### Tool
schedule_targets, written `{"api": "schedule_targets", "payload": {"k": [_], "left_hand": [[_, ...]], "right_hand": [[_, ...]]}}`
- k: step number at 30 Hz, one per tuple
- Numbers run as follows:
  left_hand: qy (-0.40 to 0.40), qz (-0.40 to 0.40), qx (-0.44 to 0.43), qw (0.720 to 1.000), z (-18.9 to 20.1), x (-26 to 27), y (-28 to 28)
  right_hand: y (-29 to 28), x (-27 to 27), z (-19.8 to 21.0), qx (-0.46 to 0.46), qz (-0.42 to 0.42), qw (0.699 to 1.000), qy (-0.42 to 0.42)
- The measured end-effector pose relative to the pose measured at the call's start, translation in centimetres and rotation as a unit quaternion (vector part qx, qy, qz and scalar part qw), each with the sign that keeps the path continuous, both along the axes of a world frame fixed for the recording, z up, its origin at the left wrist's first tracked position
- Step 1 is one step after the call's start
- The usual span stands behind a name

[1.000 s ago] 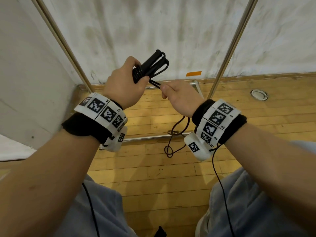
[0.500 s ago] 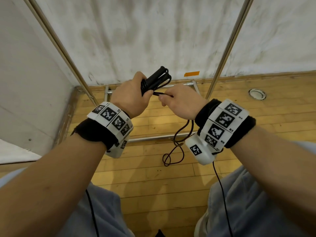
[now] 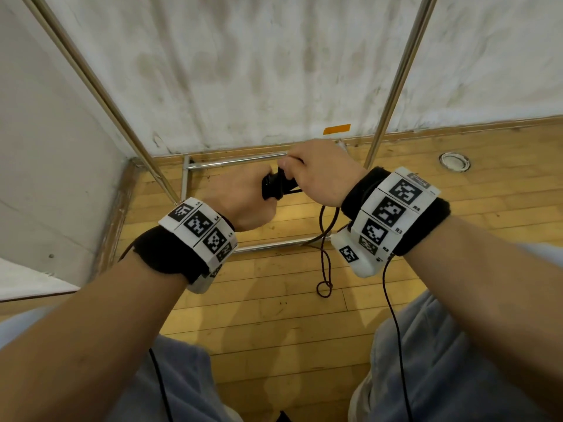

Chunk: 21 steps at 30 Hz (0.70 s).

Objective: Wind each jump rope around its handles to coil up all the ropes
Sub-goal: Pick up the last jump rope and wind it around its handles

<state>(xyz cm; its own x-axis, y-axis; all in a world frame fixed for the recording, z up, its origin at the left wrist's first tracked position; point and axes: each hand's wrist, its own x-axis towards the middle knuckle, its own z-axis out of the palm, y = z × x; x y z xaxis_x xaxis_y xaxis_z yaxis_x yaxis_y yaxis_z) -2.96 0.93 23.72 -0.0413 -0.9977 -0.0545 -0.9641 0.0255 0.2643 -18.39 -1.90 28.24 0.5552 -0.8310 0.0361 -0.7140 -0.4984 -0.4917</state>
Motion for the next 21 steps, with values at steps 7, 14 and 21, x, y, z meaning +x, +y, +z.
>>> {"api": "schedule_targets", "payload": {"k": [7,14,21], "left_hand": [[0.001,-0.06,-0.067,0.996,0.0,-1.4,0.5],[0.022,-0.087,-0.084,0.992,0.1,-1.2,0.9],[0.096,-0.123,-0.109,0.982,1.4,-0.6,1.6]], "right_hand": [[-0.6,0.0,-0.2,-0.001,-0.039,0.998,-0.04],[-2.0,-0.9,0.0,-0.004,-0.067,0.996,-0.058],[-3.6,-2.3,0.3,0.083,-0.082,0.986,-0.122]]}}
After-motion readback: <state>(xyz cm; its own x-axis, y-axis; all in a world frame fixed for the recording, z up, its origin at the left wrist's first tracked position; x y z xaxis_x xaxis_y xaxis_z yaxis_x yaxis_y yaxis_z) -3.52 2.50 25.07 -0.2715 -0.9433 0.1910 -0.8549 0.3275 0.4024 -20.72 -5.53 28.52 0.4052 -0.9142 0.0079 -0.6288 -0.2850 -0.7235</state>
